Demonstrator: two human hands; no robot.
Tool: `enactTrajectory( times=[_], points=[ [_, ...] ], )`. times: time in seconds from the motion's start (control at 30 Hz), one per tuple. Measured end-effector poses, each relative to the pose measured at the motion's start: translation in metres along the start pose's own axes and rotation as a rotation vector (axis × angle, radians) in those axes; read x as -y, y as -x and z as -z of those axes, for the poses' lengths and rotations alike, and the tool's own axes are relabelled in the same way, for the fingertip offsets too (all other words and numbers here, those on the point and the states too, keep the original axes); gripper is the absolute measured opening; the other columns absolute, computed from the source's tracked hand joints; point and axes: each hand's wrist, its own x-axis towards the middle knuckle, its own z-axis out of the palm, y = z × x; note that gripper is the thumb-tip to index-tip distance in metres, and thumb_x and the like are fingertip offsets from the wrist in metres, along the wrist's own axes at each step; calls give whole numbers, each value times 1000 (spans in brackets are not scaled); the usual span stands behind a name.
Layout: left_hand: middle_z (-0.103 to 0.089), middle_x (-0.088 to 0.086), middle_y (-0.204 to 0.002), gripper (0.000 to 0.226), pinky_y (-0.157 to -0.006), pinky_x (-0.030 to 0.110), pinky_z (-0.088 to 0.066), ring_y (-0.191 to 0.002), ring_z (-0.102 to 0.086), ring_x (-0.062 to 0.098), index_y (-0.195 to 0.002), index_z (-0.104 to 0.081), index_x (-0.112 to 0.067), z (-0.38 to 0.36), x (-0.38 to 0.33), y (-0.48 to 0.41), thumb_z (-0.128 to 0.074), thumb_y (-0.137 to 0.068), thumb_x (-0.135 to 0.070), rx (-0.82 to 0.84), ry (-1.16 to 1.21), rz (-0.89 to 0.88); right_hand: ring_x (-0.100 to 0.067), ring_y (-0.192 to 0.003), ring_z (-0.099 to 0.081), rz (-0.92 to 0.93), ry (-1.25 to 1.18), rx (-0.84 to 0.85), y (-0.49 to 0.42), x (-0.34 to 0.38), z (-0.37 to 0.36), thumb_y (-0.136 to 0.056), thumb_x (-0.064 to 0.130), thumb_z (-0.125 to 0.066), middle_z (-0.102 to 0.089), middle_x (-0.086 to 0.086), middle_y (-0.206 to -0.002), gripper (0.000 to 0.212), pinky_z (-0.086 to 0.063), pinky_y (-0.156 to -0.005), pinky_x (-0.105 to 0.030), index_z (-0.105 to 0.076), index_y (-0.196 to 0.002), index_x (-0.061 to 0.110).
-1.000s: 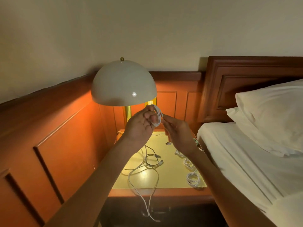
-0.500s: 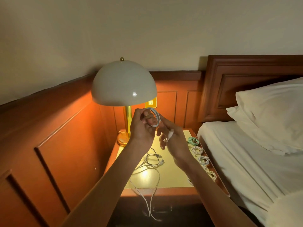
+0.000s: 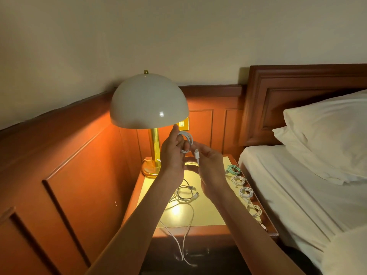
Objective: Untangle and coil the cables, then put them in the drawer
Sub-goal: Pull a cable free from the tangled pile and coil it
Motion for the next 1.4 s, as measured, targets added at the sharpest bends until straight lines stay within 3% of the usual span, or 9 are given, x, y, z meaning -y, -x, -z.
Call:
enactTrajectory(
  times=[0.17,0.33,0.47,0.6,0.8,0.93,1.03,1.2,1.4],
  points=[
    [-59,-1,-72,48,-74,35,-47,-81,-60,16,-66,-53,-22,-10,-2,7,-37,-100,-53,-33,-185,-233,-19,-74,-69,39,-60,4,-3,2,-3,-101,11,-55,-74,-10,-94,21,-57,-62,-29,-71,-113,5],
    [-65,0,-122,55,-95,45,-49,-116,-59,24,-122,-60,-20,2,-8,-5,-41,-92,-62,17,-30,-135,-14,-66,-68,166,-20,23,-4,8,0,-102,12,-54,-73,-3,-80,20,-56,-60,-27,-70,-110,4],
    [-72,3,-98,52,-60,29,-55,-89,-69,17,-111,-65,-13,2,3,-5,-40,-97,-57,88,80,-22,-19,-73,-71,172,-10,30,-8,13,3,-101,11,-53,-76,-8,-87,20,-60,-67,-35,-74,-102,11],
    [-60,5,-113,45,-104,43,-36,-116,-54,22,-100,-69,-17,9,8,-18,-43,-97,-53,84,40,50,-21,-61,-70,207,129,-5,-17,20,15,-100,8,-54,-71,-18,-79,21,-57,-56,-29,-75,-98,8],
    [-63,1,-81,38,-82,36,-36,-84,-57,19,-68,-61,-22,27,13,-28,-44,-101,-29,224,-281,110,-15,-55,-70,317,582,63,-35,23,44,-99,14,-59,-71,-6,-68,17,-60,-57,-30,-75,-96,11],
    [-67,-5,-97,41,-90,37,-38,-97,-61,14,-96,-67,-27,24,16,-27,-31,-104,-46,190,-640,-52,-8,-54,-68,431,820,196,-40,28,57,-100,14,-58,-70,0,-68,18,-57,-56,-20,-75,-99,15],
    [-57,-3,-78,53,-72,34,-39,-76,-54,15,-90,-63,-16,19,10,-31,-27,-101,-55,234,-1001,-312,-5,-57,-66,516,952,326,-42,31,60,-100,14,-57,-68,8,-70,19,-52,-58,-15,-76,-104,14],
    [-52,-2,-75,41,-74,25,-39,-71,-50,9,-85,-58,-32,13,0,-31,-27,-101,-52,553,-1046,-200,-6,-59,-68,483,898,406,-44,40,72,-100,11,-56,-70,7,-69,19,-54,-59,-17,-75,-102,11],
    [-65,-5,-93,38,-86,25,-41,-91,-58,7,-102,-63,-21,11,6,-25,-30,-105,-40,541,-905,-232,-32,-76,-74,280,555,492,-51,53,91,-97,5,-60,-74,-20,-90,16,-63,-68,-39,-70,-109,4]
  ],
)
